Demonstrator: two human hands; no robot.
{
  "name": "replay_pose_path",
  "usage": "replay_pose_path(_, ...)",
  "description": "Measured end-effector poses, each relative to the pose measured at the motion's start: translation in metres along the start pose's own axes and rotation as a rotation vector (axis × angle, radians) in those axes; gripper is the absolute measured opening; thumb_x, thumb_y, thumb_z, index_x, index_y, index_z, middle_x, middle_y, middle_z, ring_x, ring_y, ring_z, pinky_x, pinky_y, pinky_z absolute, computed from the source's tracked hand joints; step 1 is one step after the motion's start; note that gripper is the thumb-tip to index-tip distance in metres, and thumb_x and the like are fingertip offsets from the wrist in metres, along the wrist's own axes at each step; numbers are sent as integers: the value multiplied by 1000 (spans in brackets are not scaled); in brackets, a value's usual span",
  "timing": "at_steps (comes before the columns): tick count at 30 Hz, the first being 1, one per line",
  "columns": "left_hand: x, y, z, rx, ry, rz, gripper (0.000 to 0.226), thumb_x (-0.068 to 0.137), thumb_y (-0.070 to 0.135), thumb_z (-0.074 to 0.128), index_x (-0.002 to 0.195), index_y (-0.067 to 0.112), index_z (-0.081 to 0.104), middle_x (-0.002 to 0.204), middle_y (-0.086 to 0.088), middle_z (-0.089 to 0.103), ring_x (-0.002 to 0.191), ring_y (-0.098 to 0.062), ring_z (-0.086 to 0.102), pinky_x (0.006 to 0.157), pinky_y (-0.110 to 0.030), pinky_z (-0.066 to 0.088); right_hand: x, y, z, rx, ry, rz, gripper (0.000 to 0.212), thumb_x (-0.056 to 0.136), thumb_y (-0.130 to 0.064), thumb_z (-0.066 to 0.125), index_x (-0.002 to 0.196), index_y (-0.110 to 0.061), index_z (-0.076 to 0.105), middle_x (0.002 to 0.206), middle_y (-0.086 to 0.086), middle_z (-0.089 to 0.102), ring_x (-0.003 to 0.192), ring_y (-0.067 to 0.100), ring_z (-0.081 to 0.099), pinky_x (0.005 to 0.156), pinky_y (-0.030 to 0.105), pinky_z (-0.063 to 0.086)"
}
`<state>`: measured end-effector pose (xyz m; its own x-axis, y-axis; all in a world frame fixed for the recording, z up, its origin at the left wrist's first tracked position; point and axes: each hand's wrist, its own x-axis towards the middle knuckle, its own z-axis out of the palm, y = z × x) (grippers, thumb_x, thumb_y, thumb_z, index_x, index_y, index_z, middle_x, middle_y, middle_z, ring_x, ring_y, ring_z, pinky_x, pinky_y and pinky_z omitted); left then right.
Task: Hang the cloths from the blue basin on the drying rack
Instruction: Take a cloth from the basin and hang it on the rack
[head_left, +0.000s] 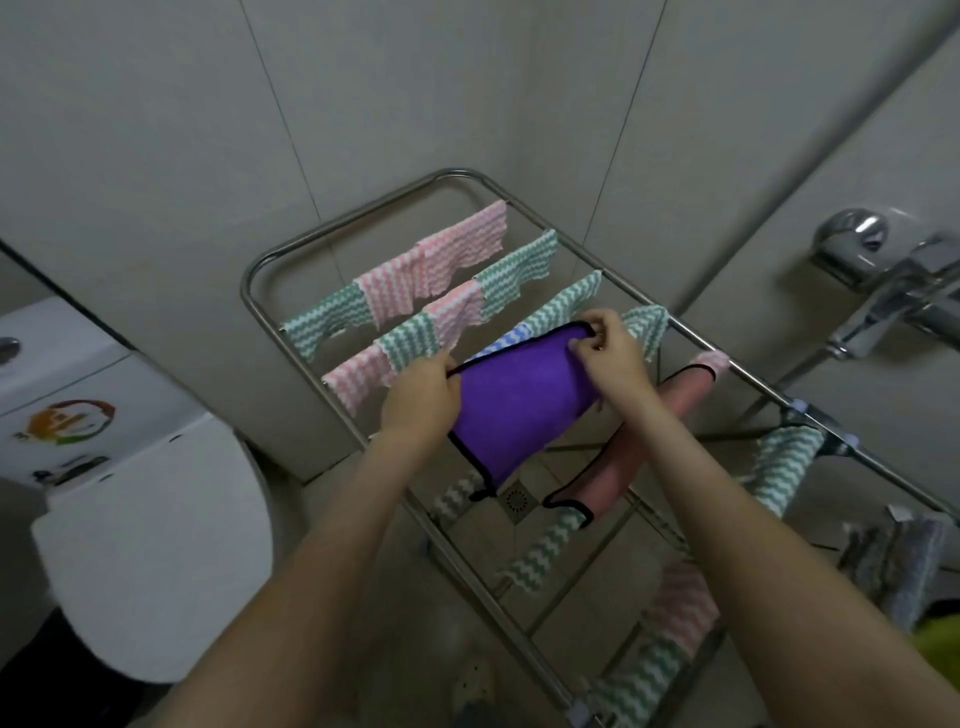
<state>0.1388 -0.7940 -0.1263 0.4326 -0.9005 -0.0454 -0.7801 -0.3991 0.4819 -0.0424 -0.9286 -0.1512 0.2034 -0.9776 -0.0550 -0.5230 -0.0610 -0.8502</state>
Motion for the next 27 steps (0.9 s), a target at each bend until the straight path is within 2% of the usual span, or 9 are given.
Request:
replay_pose_path(2, 0, -3, 16, 173, 108, 41, 19, 77, 4, 59, 96, 3, 63, 93, -23, 59, 87, -40, 56, 72, -40, 43, 0, 6, 10, -51, -134, 42, 66, 81, -5, 68, 137, -8, 35, 112, 2, 50, 92, 16, 54, 90, 31, 44)
replay_pose_path(4, -1, 1, 29, 155, 171, 156, 20, 69, 5, 57, 88, 3, 63, 80, -21, 58, 72, -38, 57, 61, -38, 46, -3, 12, 16, -139, -230, 14, 84, 76, -8, 74, 142, -12, 22, 134, 5, 42, 112, 20, 53, 101, 36, 41)
replay_pose_path(6, -4, 11, 40, 25, 4, 249, 25, 84, 16, 47, 100, 4, 62, 92, -20, 61, 84, -38, 59, 70, -41, 47, -3, 16, 23, -271, -291, -43, 75, 77, -15, 74, 137, -12, 29, 137, 8, 45, 123, 23, 48, 107, 38, 34)
replay_pose_path(9, -5, 15, 56, -16, -512, 188, 40, 96, 34, 49, 123, 4, 50, 120, -18, 57, 110, -31, 55, 85, -33, 41, -3, 17, 29, -662, -445, -88, 30, 92, -33, 55, 114, -12, 56, 116, 9, 59, 119, 25, 46, 104, 43, 26)
replay_pose_path(12, -6, 12, 65, -14, -716, 168, 43, 98, 34, 47, 127, 3, 43, 127, -17, 54, 113, -29, 53, 79, -28, 38, -3, 15, 31, -829, -513, -111, 38, 99, -39, 39, 97, -10, 63, 108, 10, 59, 116, 26, 42, 101, 44, 23)
replay_pose_path(16, -5, 6, 69, -65, -741, 132, 36, 99, 28, 45, 124, 2, 44, 125, -19, 54, 111, -30, 53, 77, -29, 36, -10, 14, 28, -835, -484, -156, 40, 100, -39, 36, 91, -10, 62, 104, 9, 59, 113, 24, 41, 97, 43, 22)
replay_pose_path(19, -6, 6, 63, -43, -703, 141, 40, 98, 30, 47, 126, 2, 45, 128, -19, 54, 115, -29, 52, 85, -30, 39, -17, 8, 26, -756, -438, -212, 37, 99, -39, 40, 92, -10, 62, 100, 6, 59, 112, 21, 41, 99, 42, 20)
replay_pose_path(22, -10, 4, 51, -52, -620, 106, 47, 97, 35, 47, 133, 5, 44, 131, -16, 54, 118, -27, 52, 94, -33, 42, -29, -4, 21, -651, -421, -276, 29, 97, -37, 47, 97, -13, 63, 103, 3, 59, 113, 19, 42, 96, 37, 21)
replay_pose_path(27, -32, -7, 20, -101, -363, 46, 35, 97, 32, 47, 121, 7, 55, 120, -14, 61, 109, -28, 57, 83, -30, 41, -57, -33, 17, -617, -452, -415, 30, 91, -39, 58, 113, -19, 60, 122, -2, 57, 122, 17, 39, 98, 31, 21)
